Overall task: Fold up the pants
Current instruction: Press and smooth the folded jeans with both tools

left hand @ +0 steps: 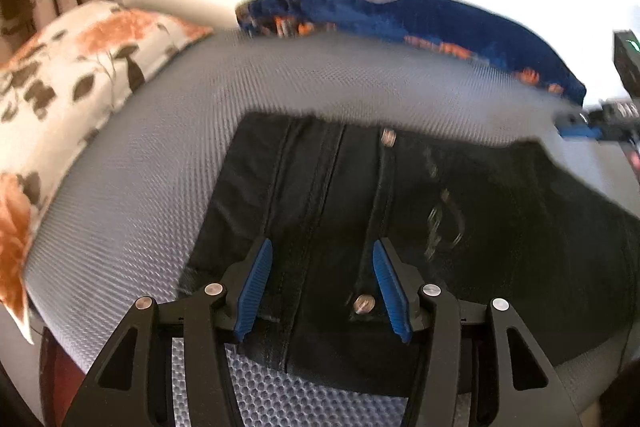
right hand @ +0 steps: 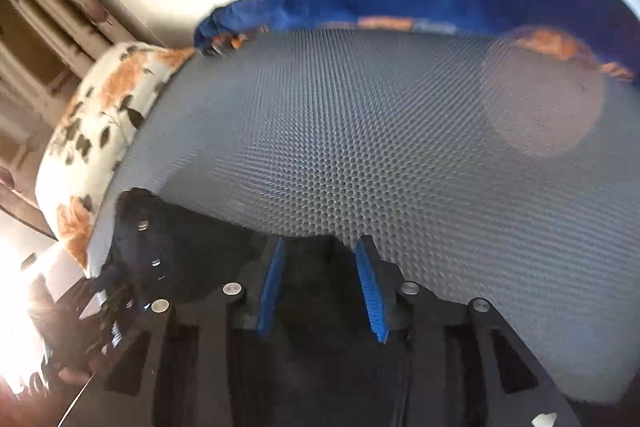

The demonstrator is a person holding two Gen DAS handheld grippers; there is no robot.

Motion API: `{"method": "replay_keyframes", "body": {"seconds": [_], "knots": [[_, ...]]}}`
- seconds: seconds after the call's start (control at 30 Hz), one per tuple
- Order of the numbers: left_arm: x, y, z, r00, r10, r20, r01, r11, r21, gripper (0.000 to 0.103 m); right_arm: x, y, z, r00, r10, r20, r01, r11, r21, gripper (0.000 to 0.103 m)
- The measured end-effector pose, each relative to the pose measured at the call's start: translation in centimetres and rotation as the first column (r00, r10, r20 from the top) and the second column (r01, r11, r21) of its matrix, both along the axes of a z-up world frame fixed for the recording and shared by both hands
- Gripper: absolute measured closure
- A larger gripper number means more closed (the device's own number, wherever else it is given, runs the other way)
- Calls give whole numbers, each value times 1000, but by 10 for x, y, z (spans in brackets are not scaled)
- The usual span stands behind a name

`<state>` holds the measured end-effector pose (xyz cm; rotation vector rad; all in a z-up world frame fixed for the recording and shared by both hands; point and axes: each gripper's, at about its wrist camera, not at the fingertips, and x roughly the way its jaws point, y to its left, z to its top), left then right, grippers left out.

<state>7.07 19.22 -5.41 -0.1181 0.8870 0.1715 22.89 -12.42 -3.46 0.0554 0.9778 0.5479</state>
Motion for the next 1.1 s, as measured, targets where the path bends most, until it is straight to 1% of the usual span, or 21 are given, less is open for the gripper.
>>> {"method": "replay_keyframes", "body": {"seconds": [0.07,0.1,0.13,0.2,0.27,0.37,0.4,0.47,0.5,0.53,0.57,0.6,0.63,0.7,0.77,0.83,0.9,1.0,1.03,1.1], "knots": [[2,-10,13,999,-26,39,27,1000,-17,48,-23,-16,13,999,-29,32,30,999,-26,59],[6,-18,17,998,-54,43,56,998,-29,48,-34,-22,15,998,-43,49,46,998,-46,54],[11,-27,19,995,-90,43,91,995,-40,48,-43,-30,16,996,-62,56,66,996,-63,52],[22,-51,19,987,-157,43,160,986,-56,48,-64,-45,9,990,-111,87,122,985,-126,53],[34,-77,18,971,-235,48,238,968,-79,48,-79,-54,-4,979,-157,129,183,956,-228,53],[49,-112,9,947,-317,43,320,943,-91,48,-90,-73,-23,971,-215,107,236,939,-252,54],[53,-123,3,941,-338,26,338,937,-88,48,-92,-79,-30,962,-249,108,269,930,-250,54],[60,-136,-11,935,-353,-16,351,933,-81,48,-93,-95,-40,948,-298,112,317,916,-245,55],[62,-137,-16,938,-346,-30,344,937,-70,48,-92,-102,-44,939,-324,117,344,903,-259,55],[61,-136,-22,944,-328,-47,325,944,-55,48,-93,-110,-48,931,-344,126,366,891,-269,59],[61,-134,-26,946,-317,-72,313,948,-58,48,-95,-120,-49,926,-355,131,377,891,-254,63],[59,-129,-32,949,-304,-80,301,952,-58,48,-98,-133,-48,925,-358,130,378,902,-206,68],[57,-126,-34,951,-300,-77,295,953,-63,48,-100,-145,-47,917,-378,131,397,896,-197,69],[54,-121,-34,951,-304,-62,299,952,-70,48,-102,-163,-47,898,-417,141,439,873,-211,69],[54,-121,-34,950,-305,-70,302,952,-49,48,-107,-185,-49,888,-441,129,458,871,-177,69],[53,-122,-34,950,-304,-72,302,953,-34,48,-112,-202,-49,872,-470,134,488,852,-187,69],[54,-126,-35,950,-301,-83,301,953,-15,45,-116,-216,-50,865,-486,129,502,844,-186,69],[52,-129,-32,951,-291,-101,290,957,-20,44,-129,-233,-45,842,-527,114,539,823,-181,63],[50,-130,-29,952,-290,-98,287,957,-40,44,-138,-243,-39,831,-545,112,557,817,-149,63],[42,-134,-21,953,-293,-79,288,955,-70,43,-155,-257,-31,823,-562,78,567,821,-71,63]]}}
